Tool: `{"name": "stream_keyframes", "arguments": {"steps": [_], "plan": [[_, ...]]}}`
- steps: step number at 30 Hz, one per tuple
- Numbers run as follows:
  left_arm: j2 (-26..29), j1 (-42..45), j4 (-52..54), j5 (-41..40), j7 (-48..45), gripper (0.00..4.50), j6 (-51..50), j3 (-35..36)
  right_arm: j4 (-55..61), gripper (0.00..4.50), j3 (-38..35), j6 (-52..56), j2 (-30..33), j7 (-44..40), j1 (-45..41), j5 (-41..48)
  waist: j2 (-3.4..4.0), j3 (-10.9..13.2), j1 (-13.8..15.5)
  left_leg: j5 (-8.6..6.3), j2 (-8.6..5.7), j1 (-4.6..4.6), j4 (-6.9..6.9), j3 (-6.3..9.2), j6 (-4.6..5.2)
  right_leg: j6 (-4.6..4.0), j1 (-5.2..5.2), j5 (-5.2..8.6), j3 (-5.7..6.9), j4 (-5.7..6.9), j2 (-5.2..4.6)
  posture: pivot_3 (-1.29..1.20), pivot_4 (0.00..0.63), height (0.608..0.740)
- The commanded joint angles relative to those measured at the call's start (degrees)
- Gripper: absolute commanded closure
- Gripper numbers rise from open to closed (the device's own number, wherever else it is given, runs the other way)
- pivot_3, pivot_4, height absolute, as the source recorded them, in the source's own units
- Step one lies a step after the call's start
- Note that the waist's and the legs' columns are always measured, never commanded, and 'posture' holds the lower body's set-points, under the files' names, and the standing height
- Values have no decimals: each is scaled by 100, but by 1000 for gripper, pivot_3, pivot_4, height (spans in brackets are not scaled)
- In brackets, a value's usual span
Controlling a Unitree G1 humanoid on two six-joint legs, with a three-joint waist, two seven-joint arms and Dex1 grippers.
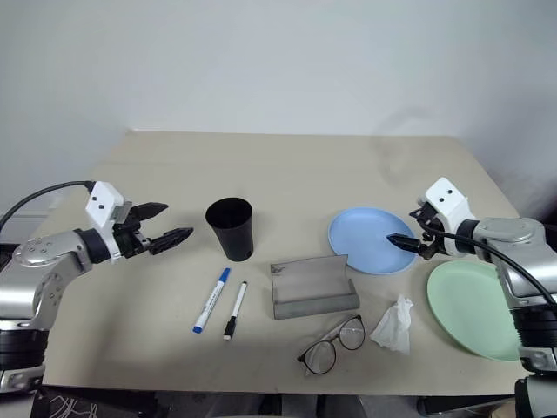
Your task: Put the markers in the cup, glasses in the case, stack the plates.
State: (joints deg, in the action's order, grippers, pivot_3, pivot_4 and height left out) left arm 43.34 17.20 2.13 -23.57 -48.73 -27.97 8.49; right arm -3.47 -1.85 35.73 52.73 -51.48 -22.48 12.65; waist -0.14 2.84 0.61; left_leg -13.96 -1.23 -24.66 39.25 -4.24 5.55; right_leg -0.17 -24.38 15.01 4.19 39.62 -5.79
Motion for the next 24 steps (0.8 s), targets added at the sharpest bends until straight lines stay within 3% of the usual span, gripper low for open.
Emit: {"name": "stream_keyframes", "arguments": {"steps": [1, 14, 24], "plan": [[-47, 269, -101, 89, -65, 28, 207, -85, -213, 361, -342, 28, 214, 295, 28, -199, -1, 0, -8, 0, 0, 0, 0, -1, 0, 0, 0, 0, 0, 0, -1, 0, 0, 700], [-244, 387, -344, 231, -127, 28, 400, -236, -2599, 361, -935, -881, 915, 543, 267, -513, 2, 0, -15, 3, 0, 1, 3, -3, 7, -7, 1, 6, 2, 0, -2, 0, 0, 700], [-258, 295, -253, 214, -162, 28, 417, -169, -4039, 361, -961, -1223, 1025, 57, 219, -466, 8, -3, -23, 8, 1, 2, 6, -4, 19, -4, 5, 4, 3, 1, -2, 0, 0, 700]]}}
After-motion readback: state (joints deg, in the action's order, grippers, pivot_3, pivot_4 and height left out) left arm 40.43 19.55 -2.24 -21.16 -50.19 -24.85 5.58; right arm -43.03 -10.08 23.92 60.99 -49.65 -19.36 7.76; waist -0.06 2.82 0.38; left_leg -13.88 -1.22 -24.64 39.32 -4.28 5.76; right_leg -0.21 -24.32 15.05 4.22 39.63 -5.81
